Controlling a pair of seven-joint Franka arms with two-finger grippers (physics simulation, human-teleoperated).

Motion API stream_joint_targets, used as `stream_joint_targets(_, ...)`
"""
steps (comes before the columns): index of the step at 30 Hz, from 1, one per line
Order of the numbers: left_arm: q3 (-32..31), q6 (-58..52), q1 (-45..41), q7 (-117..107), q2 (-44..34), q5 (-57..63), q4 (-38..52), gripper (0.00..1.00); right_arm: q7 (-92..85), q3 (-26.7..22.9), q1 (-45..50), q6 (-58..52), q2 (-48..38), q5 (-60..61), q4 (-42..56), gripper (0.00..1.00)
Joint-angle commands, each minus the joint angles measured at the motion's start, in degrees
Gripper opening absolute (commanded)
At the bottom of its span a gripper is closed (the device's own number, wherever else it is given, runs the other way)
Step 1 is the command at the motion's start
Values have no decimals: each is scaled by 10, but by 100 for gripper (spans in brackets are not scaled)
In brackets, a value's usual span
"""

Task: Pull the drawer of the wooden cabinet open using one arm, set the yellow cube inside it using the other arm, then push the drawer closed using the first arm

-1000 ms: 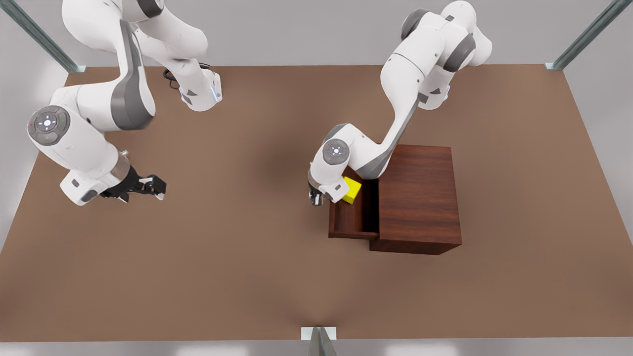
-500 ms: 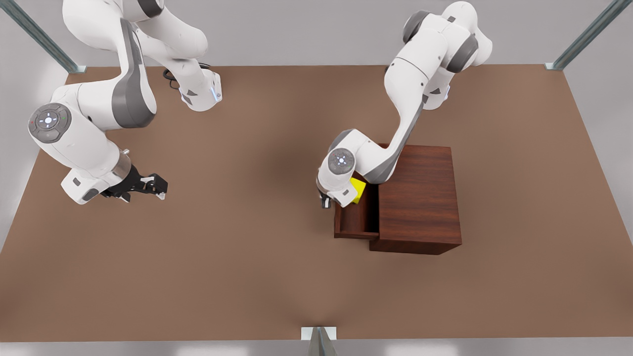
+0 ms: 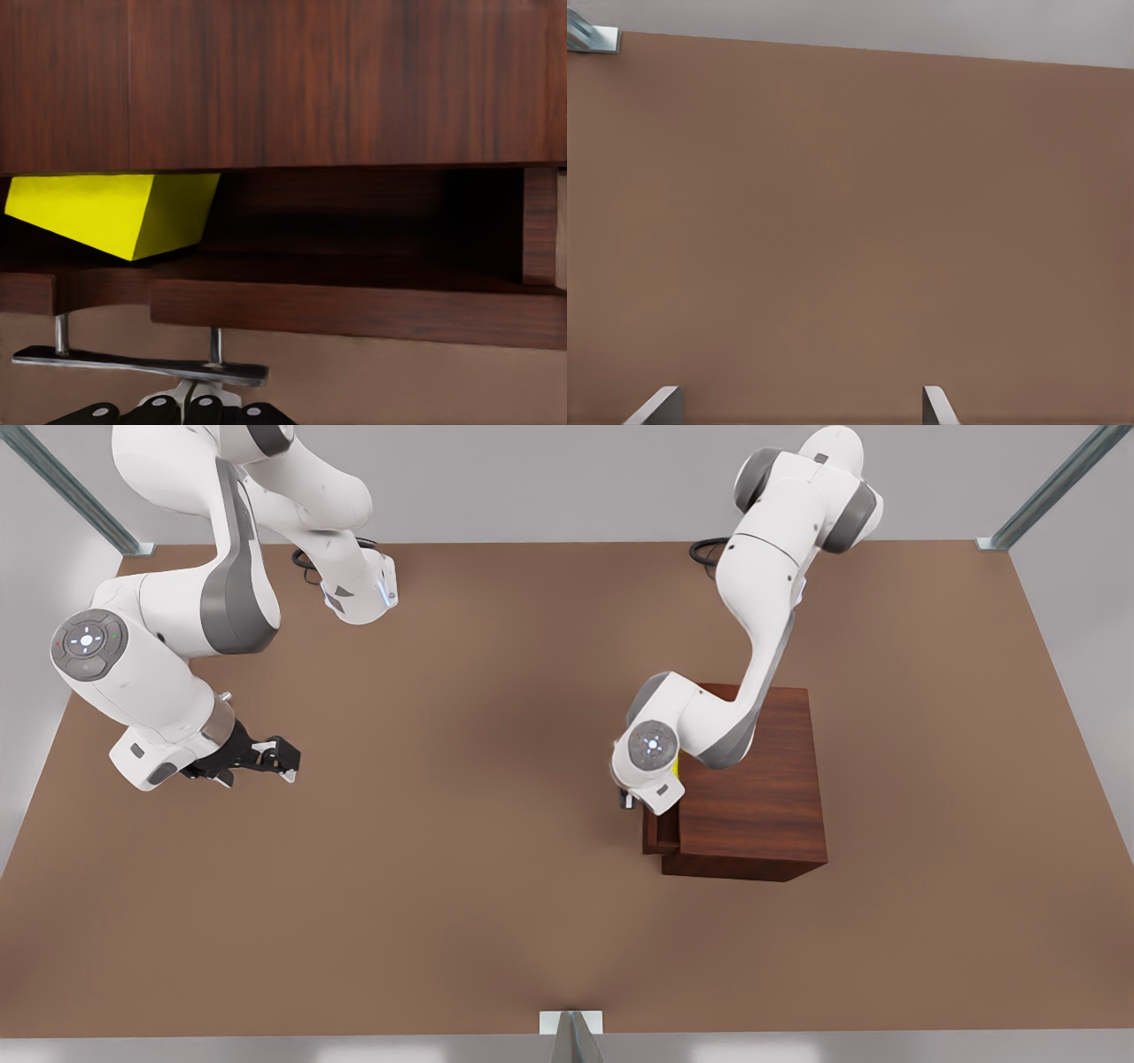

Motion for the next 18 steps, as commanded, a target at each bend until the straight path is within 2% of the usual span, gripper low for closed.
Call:
stream_joint_targets(1, 3, -34, 6, 114, -1, 0, 1, 21, -1, 0, 0, 0, -1, 0, 0, 100)
stream_joint_targets(12, 15, -86, 17, 158, -4, 8, 4, 21, 0, 0, 0, -1, -2, 0, -1, 100)
stream_joint_targets(14, 12, -121, 15, 153, -39, -28, 32, 21, 0, 0, 0, -1, -1, 0, -1, 100)
stream_joint_targets(16, 9, -194, 16, 154, -64, -70, 100, 21, 0, 0, 0, -1, -2, 0, -1, 100)
stream_joint_targets(18, 14, -217, 17, 180, -79, -66, 100, 21, 0, 0, 0, -1, -2, 0, -1, 100)
